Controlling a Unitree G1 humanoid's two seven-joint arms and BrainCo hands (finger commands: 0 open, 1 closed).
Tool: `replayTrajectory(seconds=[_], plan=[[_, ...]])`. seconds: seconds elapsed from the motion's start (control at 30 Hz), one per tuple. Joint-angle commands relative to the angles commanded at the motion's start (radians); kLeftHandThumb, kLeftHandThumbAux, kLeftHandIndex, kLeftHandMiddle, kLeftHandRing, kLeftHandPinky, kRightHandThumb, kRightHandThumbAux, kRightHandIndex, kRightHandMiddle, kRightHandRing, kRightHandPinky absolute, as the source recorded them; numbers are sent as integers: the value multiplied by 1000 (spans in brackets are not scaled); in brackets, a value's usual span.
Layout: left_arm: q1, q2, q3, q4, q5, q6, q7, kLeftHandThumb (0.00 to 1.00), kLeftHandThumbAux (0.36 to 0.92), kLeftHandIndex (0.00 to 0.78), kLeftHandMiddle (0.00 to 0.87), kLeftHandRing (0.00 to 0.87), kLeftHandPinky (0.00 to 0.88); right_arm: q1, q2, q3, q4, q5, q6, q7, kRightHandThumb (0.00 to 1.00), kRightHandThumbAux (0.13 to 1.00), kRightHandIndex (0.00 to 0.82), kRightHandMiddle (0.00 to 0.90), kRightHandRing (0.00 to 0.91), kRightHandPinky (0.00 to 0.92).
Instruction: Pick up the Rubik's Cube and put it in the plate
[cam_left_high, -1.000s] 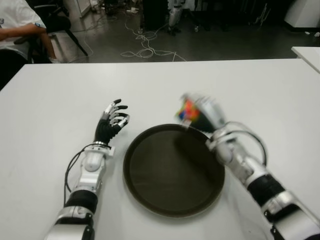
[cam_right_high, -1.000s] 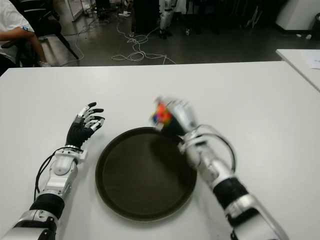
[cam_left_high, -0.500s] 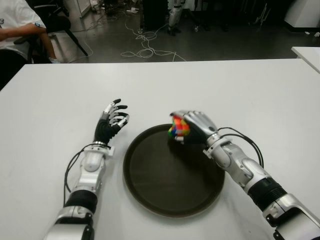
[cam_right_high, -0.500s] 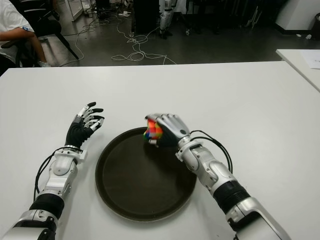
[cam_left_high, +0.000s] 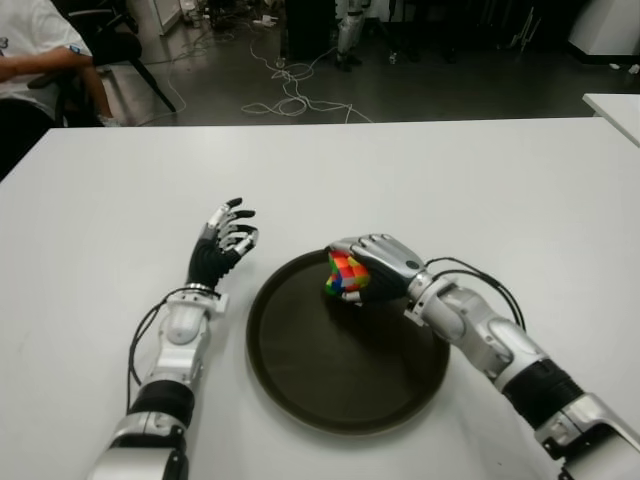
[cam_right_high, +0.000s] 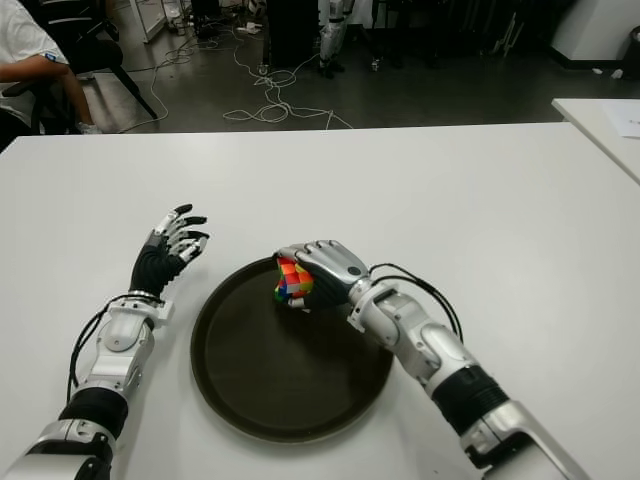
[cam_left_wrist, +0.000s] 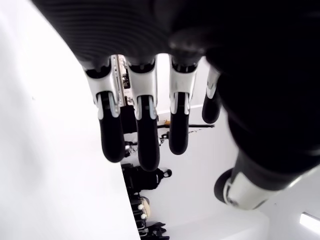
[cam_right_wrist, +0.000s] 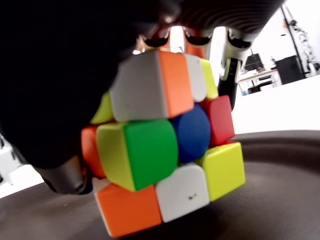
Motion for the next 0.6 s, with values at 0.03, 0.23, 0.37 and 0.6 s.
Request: replayTrajectory(seconds=[0.03, 0.23, 0.37, 0.6], plan=[[1, 0, 0, 0, 0, -4, -1, 587, 716, 161, 270, 324, 369, 1, -9, -1, -10, -1, -4, 10, 935, 680, 433, 375, 477, 333], [3, -7, 10, 7, -15, -26, -9, 589, 724, 154, 264, 322, 365, -34, -36, 15, 23, -8, -49, 61, 936, 679, 435, 380, 479, 311], [-1, -11, 14, 14, -25, -29, -17, 586, 729, 149, 262, 320, 358, -45, -48, 17, 31, -8, -80, 85, 937, 677, 436, 387, 481, 293], [-6, -8, 10, 19, -18, -27, -15, 568, 731, 146, 263, 325, 376, -61, -54, 15, 50, -7, -106, 116, 936, 678, 436, 386, 484, 308]])
